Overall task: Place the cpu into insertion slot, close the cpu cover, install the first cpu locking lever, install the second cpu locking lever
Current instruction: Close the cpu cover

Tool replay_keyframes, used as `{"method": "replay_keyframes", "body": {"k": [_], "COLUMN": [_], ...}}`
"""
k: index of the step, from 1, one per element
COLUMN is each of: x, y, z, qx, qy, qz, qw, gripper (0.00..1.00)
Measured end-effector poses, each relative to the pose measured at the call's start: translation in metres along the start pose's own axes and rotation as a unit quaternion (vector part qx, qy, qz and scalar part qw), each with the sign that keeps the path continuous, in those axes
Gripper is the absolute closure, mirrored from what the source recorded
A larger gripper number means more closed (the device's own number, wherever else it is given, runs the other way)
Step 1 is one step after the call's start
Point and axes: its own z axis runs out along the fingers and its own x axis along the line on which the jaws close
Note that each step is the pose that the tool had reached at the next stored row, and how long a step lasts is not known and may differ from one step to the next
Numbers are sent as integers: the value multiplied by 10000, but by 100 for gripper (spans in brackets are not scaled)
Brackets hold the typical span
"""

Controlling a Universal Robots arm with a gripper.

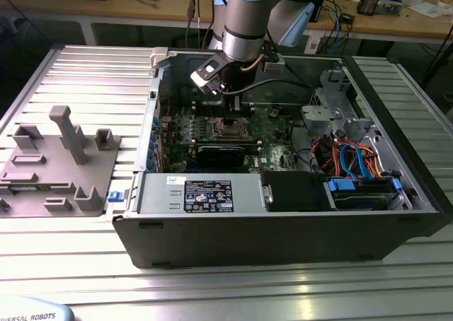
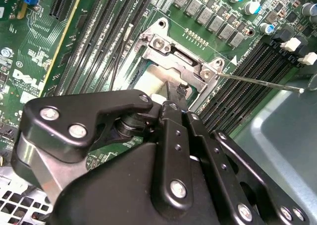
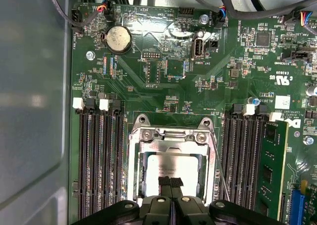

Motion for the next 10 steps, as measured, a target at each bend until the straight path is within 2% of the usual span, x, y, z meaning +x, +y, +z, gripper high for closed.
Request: {"method": "replay_keyframes", "body": {"k": [10], "x": [-1], "y": [-2], "z": [-40], "qx": [0], "qy": [0], "qz": [0], "qw": [10000], "gripper": [89]}}
